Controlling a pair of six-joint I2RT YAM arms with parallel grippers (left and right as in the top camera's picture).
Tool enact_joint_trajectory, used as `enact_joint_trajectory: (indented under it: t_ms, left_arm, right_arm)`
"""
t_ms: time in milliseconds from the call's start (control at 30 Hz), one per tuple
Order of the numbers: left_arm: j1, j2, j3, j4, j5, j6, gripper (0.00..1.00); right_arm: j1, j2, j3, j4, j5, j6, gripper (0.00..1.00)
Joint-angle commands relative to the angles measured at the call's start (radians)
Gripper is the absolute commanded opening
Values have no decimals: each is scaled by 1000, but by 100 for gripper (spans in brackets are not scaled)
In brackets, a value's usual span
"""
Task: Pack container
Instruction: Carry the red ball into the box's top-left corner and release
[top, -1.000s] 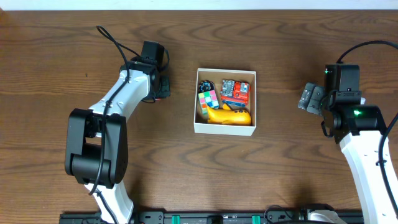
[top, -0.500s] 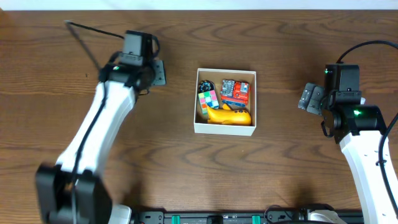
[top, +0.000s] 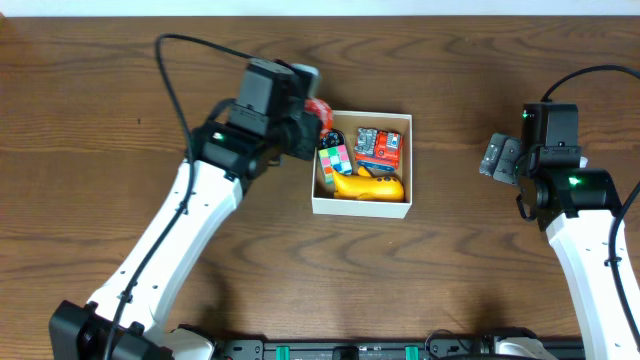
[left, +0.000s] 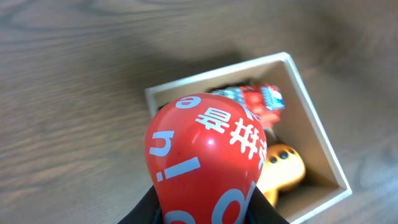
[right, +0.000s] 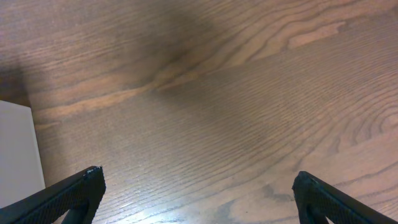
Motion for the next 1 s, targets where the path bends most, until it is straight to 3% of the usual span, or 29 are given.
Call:
enact_joint_trajectory:
  t_ms: [0, 800, 900, 967]
  left_arm:
    - [-34, 6, 13, 8, 8, 85, 6]
    - [-57, 238, 13, 127, 5, 93, 7]
    - [-57, 250, 13, 130, -10, 93, 13]
    - [-57, 253, 13, 130, -34, 93, 24]
  right_arm:
    - [-6, 1, 4, 0, 3, 14, 99]
    - [-6, 1, 4, 0, 3, 14, 99]
    - [-6, 1, 4, 0, 3, 14, 99]
    - [-6, 1, 4, 0, 3, 14, 98]
